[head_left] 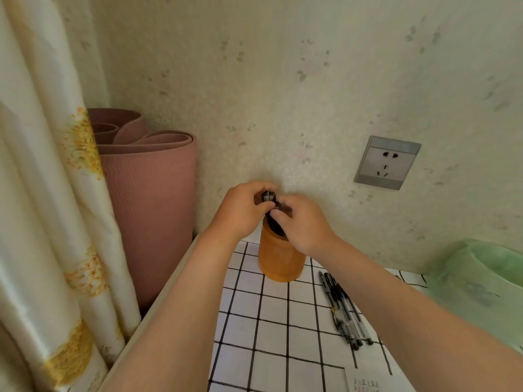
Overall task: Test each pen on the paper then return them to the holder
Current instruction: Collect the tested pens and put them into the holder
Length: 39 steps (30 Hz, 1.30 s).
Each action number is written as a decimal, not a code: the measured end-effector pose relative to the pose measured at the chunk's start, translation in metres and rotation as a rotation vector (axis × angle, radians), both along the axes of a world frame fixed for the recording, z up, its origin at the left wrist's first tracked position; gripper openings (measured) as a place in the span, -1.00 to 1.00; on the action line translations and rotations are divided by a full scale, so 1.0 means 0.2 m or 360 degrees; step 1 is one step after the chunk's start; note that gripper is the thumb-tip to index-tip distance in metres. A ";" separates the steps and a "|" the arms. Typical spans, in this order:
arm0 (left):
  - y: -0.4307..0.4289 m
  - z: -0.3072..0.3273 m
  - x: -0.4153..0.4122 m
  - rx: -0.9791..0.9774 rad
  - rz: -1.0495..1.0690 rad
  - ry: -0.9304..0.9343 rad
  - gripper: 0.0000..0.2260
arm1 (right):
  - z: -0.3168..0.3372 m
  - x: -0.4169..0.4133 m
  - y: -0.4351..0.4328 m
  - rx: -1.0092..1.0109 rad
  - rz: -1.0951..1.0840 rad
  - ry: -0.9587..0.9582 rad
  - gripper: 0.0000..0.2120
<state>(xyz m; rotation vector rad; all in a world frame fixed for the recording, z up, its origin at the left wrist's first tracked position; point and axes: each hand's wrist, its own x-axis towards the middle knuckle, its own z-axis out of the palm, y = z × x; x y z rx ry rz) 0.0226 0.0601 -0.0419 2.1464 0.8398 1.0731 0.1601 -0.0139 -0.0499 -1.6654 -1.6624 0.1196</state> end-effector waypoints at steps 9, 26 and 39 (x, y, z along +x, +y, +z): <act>-0.01 -0.05 -0.01 0.0144 0.0096 0.0248 -0.56 | 0.01 0.02 -0.02 -0.0156 -0.0124 -0.0449 -0.69; -0.51 -0.25 0.33 0.0321 -0.0498 0.1101 -0.50 | -0.18 0.20 -0.69 -0.1022 -0.0597 -0.0495 -0.67; -0.50 -0.39 0.44 0.0280 -0.0624 0.1329 -0.46 | -0.28 0.25 -0.66 -0.1288 -0.0460 -0.0741 -0.63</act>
